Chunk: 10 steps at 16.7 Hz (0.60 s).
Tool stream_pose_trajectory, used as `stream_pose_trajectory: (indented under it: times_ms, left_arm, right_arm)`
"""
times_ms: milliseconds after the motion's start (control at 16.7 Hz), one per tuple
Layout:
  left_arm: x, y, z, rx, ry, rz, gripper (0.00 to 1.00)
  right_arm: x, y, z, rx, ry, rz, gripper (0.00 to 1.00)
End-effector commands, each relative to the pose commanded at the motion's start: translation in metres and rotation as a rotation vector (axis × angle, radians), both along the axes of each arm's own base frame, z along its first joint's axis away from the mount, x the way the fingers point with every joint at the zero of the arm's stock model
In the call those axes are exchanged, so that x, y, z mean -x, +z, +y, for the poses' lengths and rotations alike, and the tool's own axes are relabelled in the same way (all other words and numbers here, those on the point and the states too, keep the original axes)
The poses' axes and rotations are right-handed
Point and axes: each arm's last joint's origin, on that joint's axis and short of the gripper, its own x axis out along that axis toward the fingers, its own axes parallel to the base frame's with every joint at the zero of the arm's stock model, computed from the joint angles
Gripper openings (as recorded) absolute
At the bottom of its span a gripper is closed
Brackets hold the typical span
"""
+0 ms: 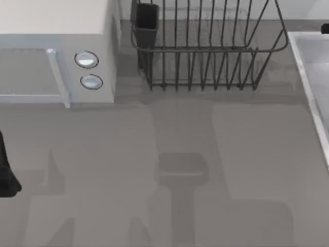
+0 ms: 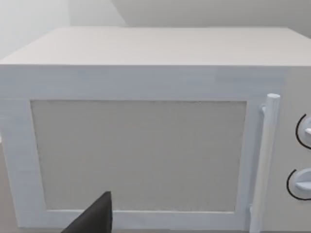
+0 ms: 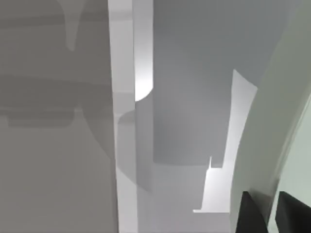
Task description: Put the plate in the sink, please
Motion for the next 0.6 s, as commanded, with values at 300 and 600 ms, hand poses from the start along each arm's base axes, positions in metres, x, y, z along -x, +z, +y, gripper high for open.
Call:
stream_pose_trajectory:
  times_ms: [300,600]
  left_arm:
    - [0.0,0.0,0.0,0.0,0.0,0.0,1.0]
    - [0.0,0.0,0.0,0.0,0.0,0.0,1.0]
  right_arm:
    - [0.0,0.0,0.0,0.0,0.0,0.0,0.6]
    - [0.0,0.0,0.0,0.0,0.0,0.0,0.98]
